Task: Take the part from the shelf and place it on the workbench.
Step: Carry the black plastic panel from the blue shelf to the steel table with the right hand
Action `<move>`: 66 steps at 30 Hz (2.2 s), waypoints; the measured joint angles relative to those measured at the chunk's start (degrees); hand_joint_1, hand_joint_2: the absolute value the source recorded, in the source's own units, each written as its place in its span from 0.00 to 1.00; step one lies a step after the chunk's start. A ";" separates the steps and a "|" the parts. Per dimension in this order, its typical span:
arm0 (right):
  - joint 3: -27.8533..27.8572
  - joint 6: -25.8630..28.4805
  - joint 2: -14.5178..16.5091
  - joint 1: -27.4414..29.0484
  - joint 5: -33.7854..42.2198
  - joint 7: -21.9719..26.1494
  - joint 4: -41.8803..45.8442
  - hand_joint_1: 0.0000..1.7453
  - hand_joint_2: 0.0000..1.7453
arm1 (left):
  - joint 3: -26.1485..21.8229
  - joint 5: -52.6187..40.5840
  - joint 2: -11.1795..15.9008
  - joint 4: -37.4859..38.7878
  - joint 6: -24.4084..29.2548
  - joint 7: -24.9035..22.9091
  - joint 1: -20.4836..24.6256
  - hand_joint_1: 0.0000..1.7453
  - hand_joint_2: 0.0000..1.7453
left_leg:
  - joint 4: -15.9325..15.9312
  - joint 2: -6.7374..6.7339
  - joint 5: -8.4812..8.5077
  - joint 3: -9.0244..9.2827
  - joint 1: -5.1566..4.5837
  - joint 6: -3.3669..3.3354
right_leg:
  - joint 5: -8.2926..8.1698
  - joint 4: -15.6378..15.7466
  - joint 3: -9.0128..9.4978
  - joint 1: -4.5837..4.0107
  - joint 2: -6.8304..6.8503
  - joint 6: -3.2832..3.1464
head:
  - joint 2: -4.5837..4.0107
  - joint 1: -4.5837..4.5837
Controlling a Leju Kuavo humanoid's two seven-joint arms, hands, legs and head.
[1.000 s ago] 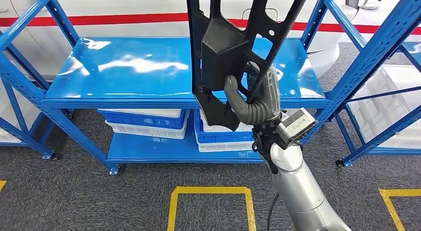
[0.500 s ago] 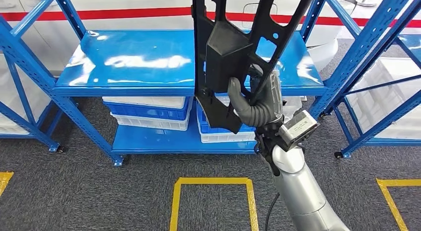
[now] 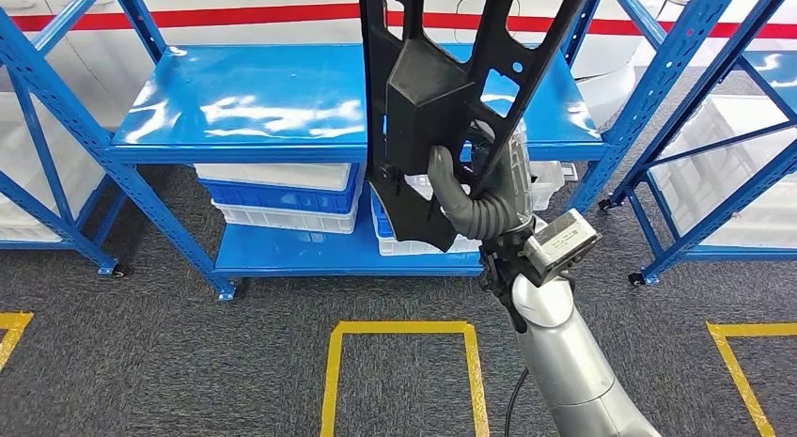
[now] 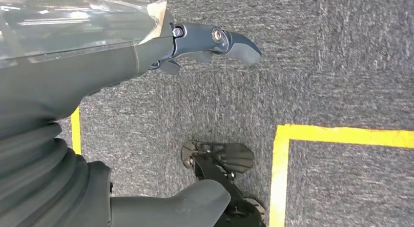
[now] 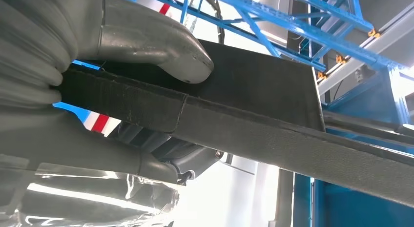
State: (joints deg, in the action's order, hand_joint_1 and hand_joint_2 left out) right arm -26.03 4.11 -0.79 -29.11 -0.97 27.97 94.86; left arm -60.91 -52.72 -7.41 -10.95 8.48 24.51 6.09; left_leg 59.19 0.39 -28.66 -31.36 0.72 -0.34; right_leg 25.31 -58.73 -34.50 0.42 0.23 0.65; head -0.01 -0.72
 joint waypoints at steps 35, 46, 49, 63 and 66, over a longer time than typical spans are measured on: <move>-0.21 -1.08 0.81 1.57 -2.96 -0.60 2.52 1.00 1.00 | 0.05 -0.17 0.16 -0.08 -2.36 1.76 -0.12 0.00 1.00 | -1.93 -1.08 3.07 -1.59 -0.09 -2.66 | 4.95 -5.24 -0.92 -0.34 1.19 -0.16 | 0.00 0.30; -0.74 -1.11 0.46 2.98 -3.89 0.94 2.67 1.00 1.00 | 0.04 -0.41 0.17 -0.09 -1.97 2.64 -0.50 0.00 1.00 | -1.12 3.85 4.61 -3.94 -0.25 -0.85 | 3.14 0.95 3.66 0.73 -1.98 1.20 | -0.01 0.44; -1.39 -0.39 0.40 3.45 -4.40 1.98 2.72 1.00 1.00 | 0.06 -1.04 0.42 -0.09 -1.97 1.78 -0.89 0.00 1.00 | 1.34 2.68 2.95 -5.35 0.12 0.01 | 2.53 1.18 3.55 1.23 -0.80 0.04 | 0.01 0.27; -4.21 3.10 -0.54 6.72 -3.87 4.89 3.31 1.00 1.00 | 0.11 -2.25 1.77 -0.13 -2.06 1.71 -0.74 0.00 1.00 | -1.22 -2.39 3.18 -2.80 -0.28 -0.98 | 2.60 1.25 3.23 -0.16 4.90 0.82 | -0.01 0.38; -4.97 4.89 -0.86 7.30 -3.42 5.77 3.29 1.00 1.00 | 0.14 -2.79 1.96 -0.15 -2.28 0.82 -0.68 0.00 1.00 | -2.00 -0.83 4.04 -2.70 0.03 -2.14 | 6.17 -5.10 0.40 0.04 1.77 0.53 | -0.01 0.59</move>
State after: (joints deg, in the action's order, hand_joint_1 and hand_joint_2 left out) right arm -31.00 9.00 -1.65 -21.81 -4.39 33.74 98.15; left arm -60.77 -55.51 -5.45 -11.10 6.20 25.33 5.41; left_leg 57.18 -0.44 -24.62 -34.06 0.75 -2.48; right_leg 31.48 -63.82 -34.10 0.46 2.00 1.18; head -0.02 -0.14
